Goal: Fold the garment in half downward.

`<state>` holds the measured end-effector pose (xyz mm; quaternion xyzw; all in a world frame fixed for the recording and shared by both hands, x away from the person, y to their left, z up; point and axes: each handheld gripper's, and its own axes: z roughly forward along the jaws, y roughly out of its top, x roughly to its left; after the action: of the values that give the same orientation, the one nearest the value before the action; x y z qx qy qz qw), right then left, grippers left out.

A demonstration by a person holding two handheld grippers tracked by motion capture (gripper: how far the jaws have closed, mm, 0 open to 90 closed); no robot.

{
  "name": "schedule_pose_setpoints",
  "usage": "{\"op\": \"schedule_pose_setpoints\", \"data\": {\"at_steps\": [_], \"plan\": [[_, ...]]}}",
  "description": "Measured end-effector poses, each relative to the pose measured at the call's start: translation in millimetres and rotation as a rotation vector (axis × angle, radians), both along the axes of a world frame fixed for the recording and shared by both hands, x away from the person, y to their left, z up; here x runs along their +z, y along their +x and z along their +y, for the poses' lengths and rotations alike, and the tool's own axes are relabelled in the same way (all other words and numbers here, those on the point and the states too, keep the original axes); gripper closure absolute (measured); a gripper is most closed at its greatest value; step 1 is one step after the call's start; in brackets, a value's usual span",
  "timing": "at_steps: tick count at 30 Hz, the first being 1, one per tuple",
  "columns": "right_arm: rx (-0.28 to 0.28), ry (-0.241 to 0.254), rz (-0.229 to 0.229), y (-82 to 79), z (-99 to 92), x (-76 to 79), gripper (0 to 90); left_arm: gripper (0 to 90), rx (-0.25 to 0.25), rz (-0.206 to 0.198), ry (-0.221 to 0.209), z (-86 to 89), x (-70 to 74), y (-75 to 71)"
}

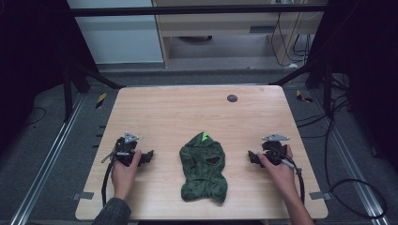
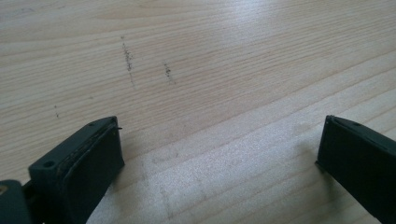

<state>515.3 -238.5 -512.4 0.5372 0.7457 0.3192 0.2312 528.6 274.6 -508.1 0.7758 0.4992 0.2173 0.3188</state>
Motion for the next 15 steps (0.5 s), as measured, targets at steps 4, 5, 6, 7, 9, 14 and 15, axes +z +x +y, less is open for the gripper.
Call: {"op": "schedule_pose_setpoints", "data": {"at_steps": [4,5,6,7,9,14,15], "plan": [[0.000,0.002,0.003,0.0,0.2,0.1,0.4,0.0,0.022,0.000,-0.002,-1.7,-0.1,-2.0],[0.000,0.003,0.003,0.0,0.2,0.1,0.5,0.0,0.024,0.000,-0.002,-1.9,-0.1,-2.2],[-0.001,0.000,0.000,-0.2,0.3,0.1,0.9,0.0,0.026,0.001,-0.002,-2.2,0.0,-2.8],[0.000,0.003,0.000,-0.8,0.8,0.3,1.5,0.0,0.026,0.001,-0.001,-2.2,0.0,-3.4],[0.015,-0.004,0.005,-2.5,2.2,2.6,8.6,0.1,0.023,0.000,-0.002,-2.3,0.1,-5.6],[0.082,-0.016,0.007,-6.7,11.6,10.5,21.3,6.6,-0.022,0.010,-0.026,-8.5,11.2,-10.9],[0.082,-0.016,0.007,-6.7,11.6,10.5,21.3,6.8,-0.022,0.010,-0.026,-8.5,11.2,-10.9]]}}
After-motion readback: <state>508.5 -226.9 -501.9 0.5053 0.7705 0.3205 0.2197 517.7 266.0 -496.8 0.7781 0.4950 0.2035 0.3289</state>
